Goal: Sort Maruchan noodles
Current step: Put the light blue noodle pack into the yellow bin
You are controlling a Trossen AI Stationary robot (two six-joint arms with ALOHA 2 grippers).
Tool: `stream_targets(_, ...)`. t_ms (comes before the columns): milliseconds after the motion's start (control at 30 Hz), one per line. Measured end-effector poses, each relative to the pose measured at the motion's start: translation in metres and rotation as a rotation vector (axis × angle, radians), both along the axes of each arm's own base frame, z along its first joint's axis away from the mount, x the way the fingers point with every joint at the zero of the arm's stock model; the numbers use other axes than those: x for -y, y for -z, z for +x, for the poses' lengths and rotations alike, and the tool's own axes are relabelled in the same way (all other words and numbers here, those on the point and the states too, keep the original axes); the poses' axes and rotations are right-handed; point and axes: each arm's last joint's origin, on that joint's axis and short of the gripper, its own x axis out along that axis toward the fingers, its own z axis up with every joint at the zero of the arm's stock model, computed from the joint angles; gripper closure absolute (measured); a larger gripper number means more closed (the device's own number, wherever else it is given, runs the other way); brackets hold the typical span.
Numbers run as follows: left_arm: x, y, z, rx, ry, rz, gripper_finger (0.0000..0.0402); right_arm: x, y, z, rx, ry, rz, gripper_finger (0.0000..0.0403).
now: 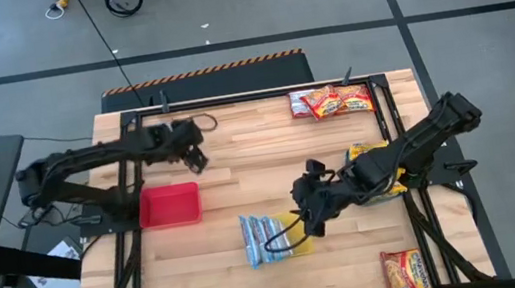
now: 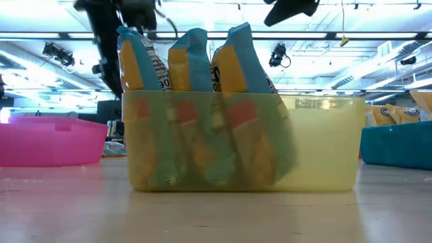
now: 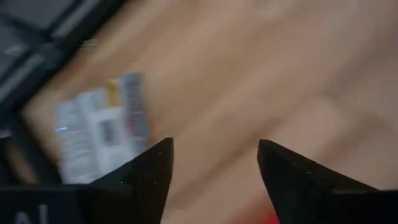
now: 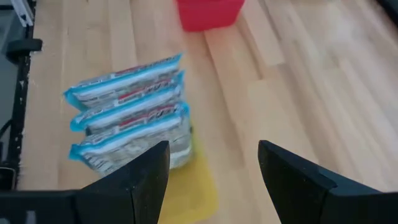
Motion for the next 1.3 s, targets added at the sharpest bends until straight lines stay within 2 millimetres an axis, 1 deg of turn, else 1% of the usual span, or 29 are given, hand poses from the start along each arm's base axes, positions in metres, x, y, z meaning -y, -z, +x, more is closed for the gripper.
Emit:
stream_targets(67,-0.016,0.006,-0.002,-0.054,-0.063,0.031,0.0149,-0.006,0.004,0.0,-0.006,0.02,0.027,0.0153)
stream_targets(133,-0.031,0.014,-0.003,-0.101,-0.113,0.024,0.0138,-0.013,0.007,-0.003,-0.016,0.031,0.05,0.0153)
stream_targets(233,-0.048,0.03,-0.003,-0.172,-0.165,-0.005,0.0135,-0.024,0.01,-0.006,-0.015,0.05,0.088,0.0153)
stream_targets(433,-0.075,0.063,-0.003,-0.287,-0.245,-0.064,0.0152,-0.042,0.015,-0.018,-0.032,0.105,0.135,0.0153)
stream_targets(600,-0.093,0.082,-0.007,-0.365,-0.308,-0.066,0.0166,-0.054,0.017,-0.024,-0.031,0.131,0.186,0.0153)
stream_targets(700,-0.1,0.091,-0.01,-0.41,-0.335,-0.069,0.0173,-0.056,0.017,-0.027,-0.036,0.146,0.202,0.0153)
stream_targets(900,-0.105,0.112,-0.009,-0.458,-0.337,-0.137,0.019,-0.059,0.018,-0.03,-0.043,0.155,0.215,0.0153)
stream_targets(967,-0.103,0.116,-0.008,-0.482,-0.329,-0.133,0.0195,-0.059,0.018,-0.03,-0.048,0.154,0.215,0.0153)
stream_targets(1067,-0.098,0.119,-0.007,-0.506,-0.301,-0.118,0.021,-0.059,0.018,-0.03,-0.055,0.146,0.214,0.0153)
stream_targets(1167,-0.093,0.116,-0.008,-0.54,-0.246,-0.139,0.0245,-0.058,0.019,-0.031,-0.07,0.128,0.187,0.0153)
stream_targets(1300,-0.088,0.111,-0.01,-0.6,-0.181,-0.194,0.0317,-0.055,0.017,-0.032,-0.079,0.089,0.144,0.0153)
